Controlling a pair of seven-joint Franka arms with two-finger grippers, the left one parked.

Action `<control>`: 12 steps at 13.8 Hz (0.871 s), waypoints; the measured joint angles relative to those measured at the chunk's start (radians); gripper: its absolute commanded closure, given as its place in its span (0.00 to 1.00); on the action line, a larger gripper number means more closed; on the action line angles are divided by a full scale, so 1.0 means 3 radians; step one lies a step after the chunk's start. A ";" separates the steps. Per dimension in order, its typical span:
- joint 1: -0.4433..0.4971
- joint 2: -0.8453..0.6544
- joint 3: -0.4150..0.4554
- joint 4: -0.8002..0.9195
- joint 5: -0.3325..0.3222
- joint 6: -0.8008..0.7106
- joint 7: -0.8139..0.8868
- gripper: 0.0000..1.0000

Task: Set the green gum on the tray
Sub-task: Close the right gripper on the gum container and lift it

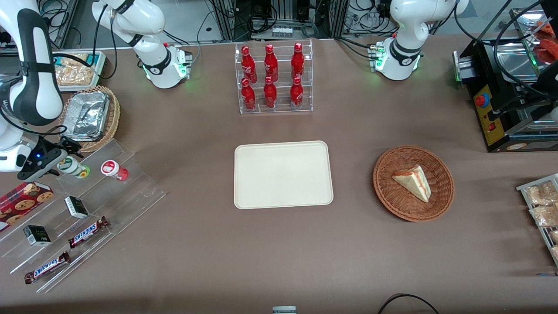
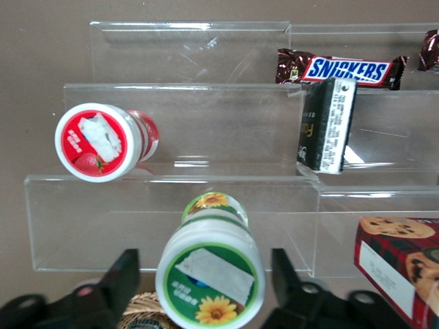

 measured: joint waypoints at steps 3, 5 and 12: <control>0.0000 -0.0009 0.0003 -0.0001 0.0000 0.0001 -0.0030 1.00; 0.0005 -0.0027 0.0035 0.0055 0.0000 -0.0061 -0.0041 1.00; 0.0467 -0.0059 0.0079 0.0690 0.0001 -0.0912 0.0420 1.00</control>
